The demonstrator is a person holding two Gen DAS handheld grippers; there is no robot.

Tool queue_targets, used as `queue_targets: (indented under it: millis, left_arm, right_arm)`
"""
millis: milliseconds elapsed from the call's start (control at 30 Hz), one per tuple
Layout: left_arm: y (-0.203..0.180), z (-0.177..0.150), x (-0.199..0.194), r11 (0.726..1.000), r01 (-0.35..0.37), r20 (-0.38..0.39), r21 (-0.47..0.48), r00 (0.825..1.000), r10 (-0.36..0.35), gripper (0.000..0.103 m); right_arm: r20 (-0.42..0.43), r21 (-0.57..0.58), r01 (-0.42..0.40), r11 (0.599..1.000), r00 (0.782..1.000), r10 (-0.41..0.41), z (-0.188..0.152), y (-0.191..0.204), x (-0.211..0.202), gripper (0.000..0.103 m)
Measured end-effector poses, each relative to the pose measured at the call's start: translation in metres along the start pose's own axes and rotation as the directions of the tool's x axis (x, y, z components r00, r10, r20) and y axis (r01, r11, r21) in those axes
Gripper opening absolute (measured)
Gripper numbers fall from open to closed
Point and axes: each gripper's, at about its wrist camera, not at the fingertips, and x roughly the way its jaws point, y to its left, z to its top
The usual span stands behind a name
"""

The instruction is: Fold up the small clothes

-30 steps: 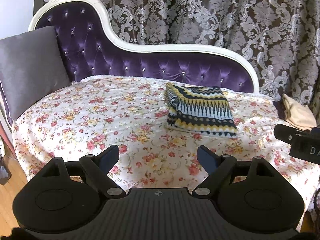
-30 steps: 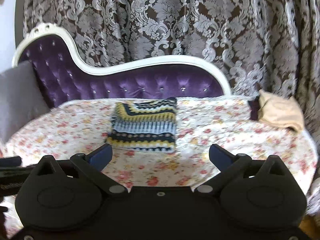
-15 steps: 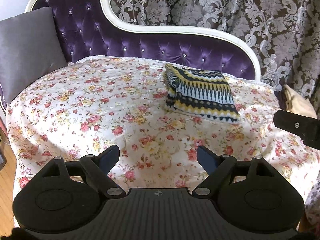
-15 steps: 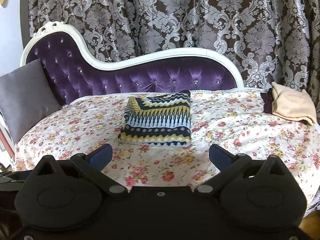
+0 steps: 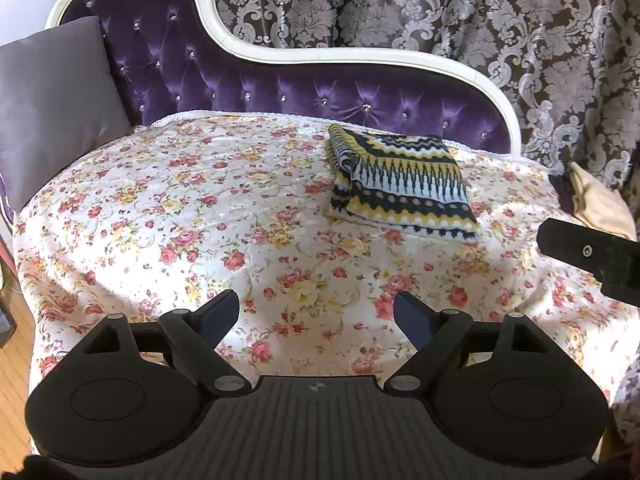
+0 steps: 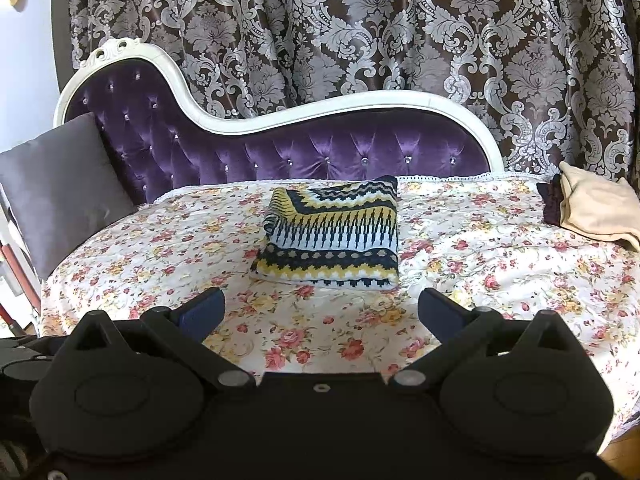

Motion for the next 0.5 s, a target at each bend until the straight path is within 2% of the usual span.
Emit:
queue_targets:
  millis: [500]
  left_arm:
    - [-0.0016, 0.0006, 0.0, 1.0, 0.006, -0.008, 0.018, 1.0, -0.006, 0.084]
  right_arm:
    - [0.005, 0.01, -0.009, 1.0, 1.0, 0.009, -0.0004, -0.0003, -0.0007, 0.102]
